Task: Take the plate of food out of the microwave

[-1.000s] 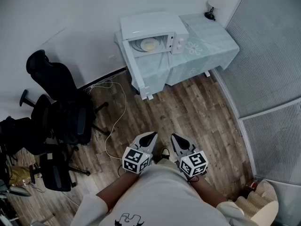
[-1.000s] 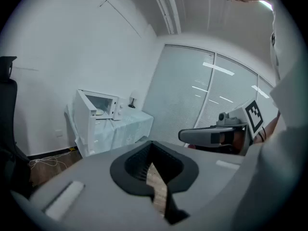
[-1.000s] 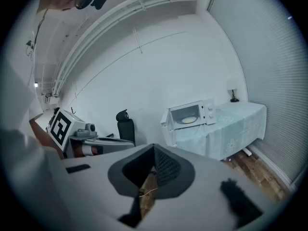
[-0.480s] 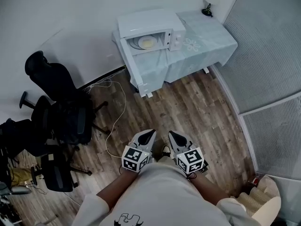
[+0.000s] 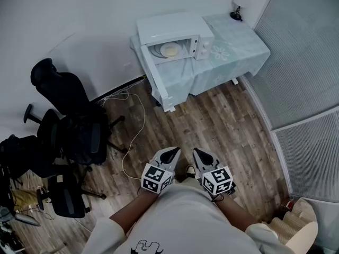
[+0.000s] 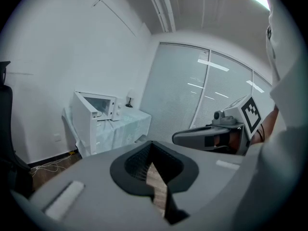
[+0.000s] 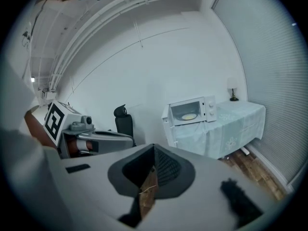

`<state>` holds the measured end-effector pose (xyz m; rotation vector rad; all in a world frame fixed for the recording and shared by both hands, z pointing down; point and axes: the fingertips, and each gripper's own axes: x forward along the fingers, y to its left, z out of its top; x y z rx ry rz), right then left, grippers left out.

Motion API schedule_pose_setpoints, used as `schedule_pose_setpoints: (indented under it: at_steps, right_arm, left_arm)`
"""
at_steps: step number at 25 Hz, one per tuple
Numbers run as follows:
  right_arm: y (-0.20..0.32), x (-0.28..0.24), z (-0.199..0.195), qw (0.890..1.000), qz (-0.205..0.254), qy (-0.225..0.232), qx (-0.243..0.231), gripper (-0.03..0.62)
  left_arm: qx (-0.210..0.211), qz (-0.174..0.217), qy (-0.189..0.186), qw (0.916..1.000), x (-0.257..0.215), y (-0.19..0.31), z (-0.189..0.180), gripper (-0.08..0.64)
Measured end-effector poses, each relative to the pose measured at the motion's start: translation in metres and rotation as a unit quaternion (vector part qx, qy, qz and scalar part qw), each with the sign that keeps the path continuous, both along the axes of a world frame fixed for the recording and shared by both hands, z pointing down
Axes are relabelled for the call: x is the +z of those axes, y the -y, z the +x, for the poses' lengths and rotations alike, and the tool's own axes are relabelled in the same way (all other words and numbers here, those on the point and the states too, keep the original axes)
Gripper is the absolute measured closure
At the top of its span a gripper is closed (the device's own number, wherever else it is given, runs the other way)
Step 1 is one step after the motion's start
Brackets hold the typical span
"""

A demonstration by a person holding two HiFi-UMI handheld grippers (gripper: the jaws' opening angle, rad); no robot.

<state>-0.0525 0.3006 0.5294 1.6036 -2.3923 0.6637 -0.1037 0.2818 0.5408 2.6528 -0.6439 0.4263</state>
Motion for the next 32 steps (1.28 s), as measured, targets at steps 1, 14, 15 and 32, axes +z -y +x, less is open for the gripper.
schedule_pose_setpoints:
  at_steps: [1,14,15,32]
  right_arm:
    - [0.002,0.001,-0.003,1.000,-0.002,0.005,0.001,0.580]
    - [0.073,0.015,-0.005,0.999,-0.014,-0.011,0.036,0.579]
    - [0.082,0.015,0.001,0.999,-0.014,-0.010,0.037,0.579]
    - [0.312,0.039,0.154,0.998,-0.033,0.018,-0.047,0.580]
  left_arm:
    - [0.001,0.001,-0.003,1.0000,-0.001,0.004,-0.002,0.557]
    - [0.005,-0.005,-0.014,0.9999,0.007,0.067,-0.021,0.557]
    - [0.007,-0.008,-0.013,0.9999,0.008,0.073,-0.015,0.557]
    - [-0.067,0.002,0.016,0.9976,0.004,0.283,0.141,0.557]
